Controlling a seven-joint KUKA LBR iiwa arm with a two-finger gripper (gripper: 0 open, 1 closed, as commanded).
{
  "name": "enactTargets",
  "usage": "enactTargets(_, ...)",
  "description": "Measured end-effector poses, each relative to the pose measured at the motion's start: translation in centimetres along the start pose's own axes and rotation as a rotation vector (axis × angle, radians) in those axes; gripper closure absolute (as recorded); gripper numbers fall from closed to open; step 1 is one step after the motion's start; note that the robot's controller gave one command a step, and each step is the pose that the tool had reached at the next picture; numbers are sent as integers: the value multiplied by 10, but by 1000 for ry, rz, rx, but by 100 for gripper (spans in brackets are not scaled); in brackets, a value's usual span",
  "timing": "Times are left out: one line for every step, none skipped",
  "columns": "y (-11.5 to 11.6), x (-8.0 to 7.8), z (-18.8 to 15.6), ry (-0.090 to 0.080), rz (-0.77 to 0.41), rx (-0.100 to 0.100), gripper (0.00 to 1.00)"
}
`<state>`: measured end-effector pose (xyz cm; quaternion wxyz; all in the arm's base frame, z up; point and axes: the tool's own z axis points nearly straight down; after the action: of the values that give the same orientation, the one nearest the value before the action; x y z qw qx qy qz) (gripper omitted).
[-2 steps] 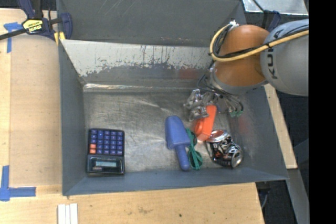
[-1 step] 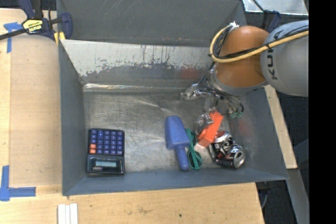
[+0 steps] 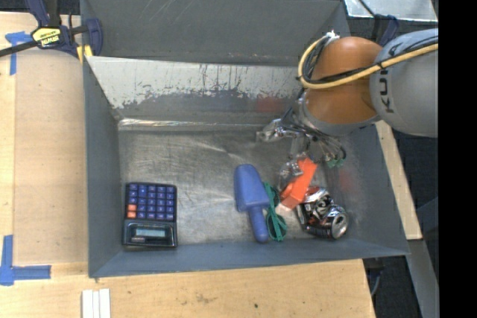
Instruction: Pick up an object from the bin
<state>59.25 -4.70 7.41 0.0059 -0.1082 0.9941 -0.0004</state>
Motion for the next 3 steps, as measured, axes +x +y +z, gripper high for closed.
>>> enactTargets(19, 15, -1, -11, -89, 7, 0)
enactTargets(57, 42, -4, 6, -229, -3, 0)
enactTargets(43, 56, -3, 2, -90, -4, 0)
